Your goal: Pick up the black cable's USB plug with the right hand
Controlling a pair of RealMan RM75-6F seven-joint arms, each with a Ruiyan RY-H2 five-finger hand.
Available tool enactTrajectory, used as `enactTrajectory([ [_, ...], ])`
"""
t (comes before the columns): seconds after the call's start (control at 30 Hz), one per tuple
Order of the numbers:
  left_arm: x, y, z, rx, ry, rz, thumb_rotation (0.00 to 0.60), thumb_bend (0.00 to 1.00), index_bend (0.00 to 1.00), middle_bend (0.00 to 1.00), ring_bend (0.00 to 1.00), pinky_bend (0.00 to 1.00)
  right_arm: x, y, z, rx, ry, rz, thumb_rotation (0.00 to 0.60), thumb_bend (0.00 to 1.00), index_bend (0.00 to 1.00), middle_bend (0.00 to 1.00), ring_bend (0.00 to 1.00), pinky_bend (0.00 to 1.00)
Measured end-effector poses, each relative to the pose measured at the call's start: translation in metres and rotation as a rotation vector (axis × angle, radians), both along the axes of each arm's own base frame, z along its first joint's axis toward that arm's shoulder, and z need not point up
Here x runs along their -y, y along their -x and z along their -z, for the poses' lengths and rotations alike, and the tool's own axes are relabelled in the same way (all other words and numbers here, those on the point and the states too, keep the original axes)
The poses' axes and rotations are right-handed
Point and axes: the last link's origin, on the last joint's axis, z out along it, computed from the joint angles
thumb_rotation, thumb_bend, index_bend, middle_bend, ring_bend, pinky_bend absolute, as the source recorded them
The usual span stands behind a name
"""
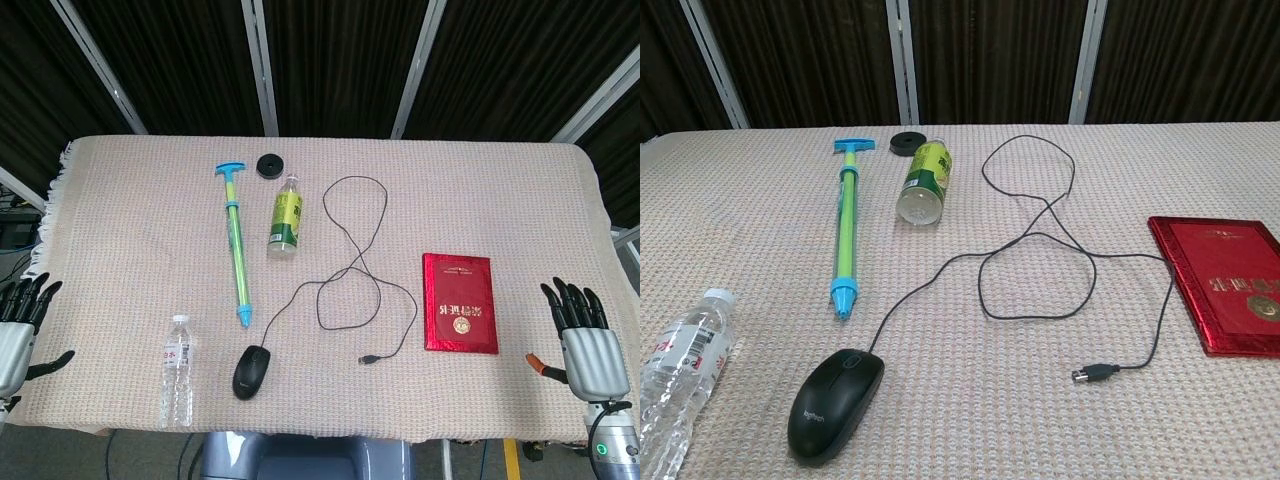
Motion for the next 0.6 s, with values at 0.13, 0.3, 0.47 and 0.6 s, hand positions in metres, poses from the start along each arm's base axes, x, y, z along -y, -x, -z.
enactTrajectory([
  [0.13, 0.0012, 0.0010, -0.0019, 0.000, -0.006, -0.001, 0.600, 0.10, 0.08, 0.00, 0.00, 0.00, 0.0005, -0.0019, 0.0014, 0.003, -0.002, -0.009, 0.600, 0.00, 0.05, 0.00, 0.00, 0.00],
  [0.3, 0.0015, 0.0017, -0.0029, 0.005, -0.009, -0.009, 0.600, 0.10, 0.07, 0.00, 0.00, 0.00, 0.0005, -0.0027, 0.0029, 0.003, -0.008, -0.014, 0.600, 0.00, 0.05, 0.00, 0.00, 0.00],
  [0.47, 0.0014, 0.0015, -0.0022, 0.000, -0.007, -0.007, 0.600, 0.10, 0.07, 0.00, 0.00, 0.00, 0.0004, -0.0028, 0.0024, 0.013, -0.006, -0.013, 0.600, 0.00, 0.06, 0.00, 0.00, 0.00],
  [0.6, 0.0019, 0.0013, -0.0020, -0.004, -0.006, -0.003, 0.600, 0.10, 0.07, 0.00, 0.00, 0.00, 0.0002, -0.0029, 0.0022, 0.021, -0.004, -0.008, 0.600, 0.00, 0.06, 0.00, 0.00, 0.00],
])
